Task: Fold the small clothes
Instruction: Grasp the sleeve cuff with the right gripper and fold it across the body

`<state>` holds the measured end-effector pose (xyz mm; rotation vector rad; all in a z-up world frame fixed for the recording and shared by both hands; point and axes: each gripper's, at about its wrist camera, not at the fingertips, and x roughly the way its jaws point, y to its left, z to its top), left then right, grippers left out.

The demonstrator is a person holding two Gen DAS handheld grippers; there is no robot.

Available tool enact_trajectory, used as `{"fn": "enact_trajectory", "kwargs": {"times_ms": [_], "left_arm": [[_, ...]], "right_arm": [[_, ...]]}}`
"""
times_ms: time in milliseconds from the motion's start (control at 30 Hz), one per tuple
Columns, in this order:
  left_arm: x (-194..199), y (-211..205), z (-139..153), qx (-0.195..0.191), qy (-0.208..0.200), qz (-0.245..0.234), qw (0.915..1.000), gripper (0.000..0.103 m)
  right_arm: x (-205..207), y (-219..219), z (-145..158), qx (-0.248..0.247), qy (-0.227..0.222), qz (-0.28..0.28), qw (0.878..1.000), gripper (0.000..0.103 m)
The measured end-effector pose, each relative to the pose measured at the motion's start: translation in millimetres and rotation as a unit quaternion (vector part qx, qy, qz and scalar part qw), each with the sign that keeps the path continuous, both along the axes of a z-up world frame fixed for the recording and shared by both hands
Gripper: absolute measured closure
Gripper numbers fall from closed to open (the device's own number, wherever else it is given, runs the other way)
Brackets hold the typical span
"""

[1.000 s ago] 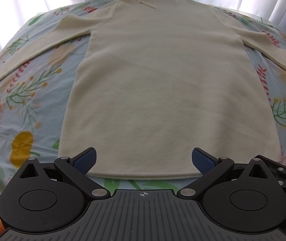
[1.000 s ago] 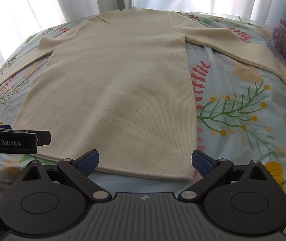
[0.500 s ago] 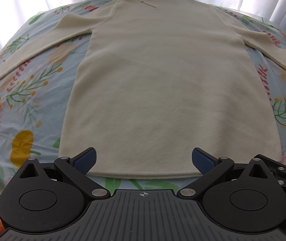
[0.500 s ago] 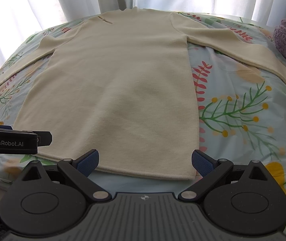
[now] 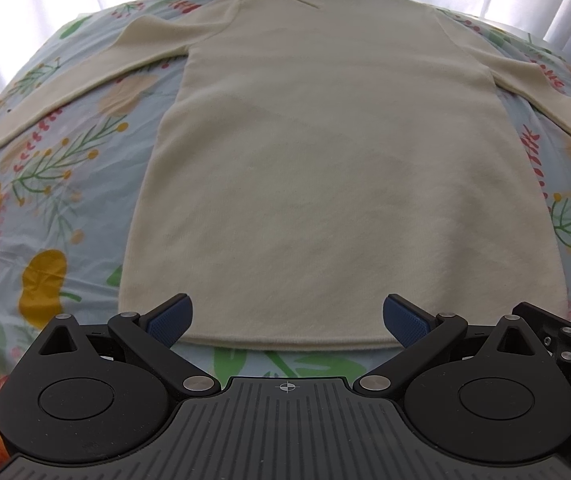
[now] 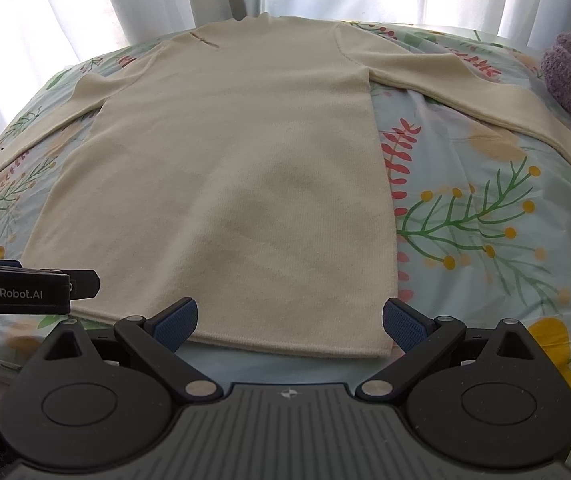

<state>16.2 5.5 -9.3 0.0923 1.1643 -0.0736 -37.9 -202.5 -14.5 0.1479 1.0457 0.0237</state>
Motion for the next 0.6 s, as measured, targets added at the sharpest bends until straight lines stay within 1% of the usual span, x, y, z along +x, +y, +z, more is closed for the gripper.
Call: {"fn": "enact_trajectory", "kwargs": {"times_ms": [67,167,200,267,300,367,433,500,533,567,600], "left_arm": [[0,0,0,0.000,0.001,-0.001,1.0000,0.000],[2,-1,0,-0.005,0.000,-0.003,1.0000,0.000],[3,-1,-1,-0.009,-0.001,-0.003,1.0000,0.000],[7,1,-1,-0.021,-0.001,-0.002,0.9998,0.000],[9,2,-1,-0.026,-0.001,-0.001,0.9997,0.000],[15,3,-3,-0.032,-0.002,0.000,0.9995,0.000],[24,4,-5,-0.033,-0.005,0.006,0.9994,0.000],[33,6,-6,-0.034,-0.010,0.016,0.9992,0.000],[39,8,-7,-0.035,-0.012,0.023,0.9990,0.000],[44,9,-9,-0.038,-0.014,0.031,0.9987,0.000],[49,11,-11,-0.041,-0.014,0.041,0.9982,0.000]], "right_arm": [[0,-2,-1,0.007,-0.003,0.001,1.000,0.004],[0,-14,-3,0.057,-0.022,-0.009,0.998,0.004],[0,-22,-4,0.081,-0.036,-0.016,0.996,0.004],[2,-45,-3,0.128,-0.083,-0.044,0.987,0.004],[4,-59,-3,0.149,-0.110,-0.063,0.981,0.004],[10,-96,1,0.170,-0.156,-0.132,0.964,0.004],[17,-137,3,0.170,-0.192,-0.197,0.946,0.004],[24,-179,1,0.164,-0.211,-0.258,0.928,0.004],[26,-199,-2,0.164,-0.220,-0.285,0.918,0.004],[27,-219,-6,0.172,-0.228,-0.314,0.906,0.006],[26,-240,-12,0.185,-0.234,-0.347,0.889,0.009]]}}
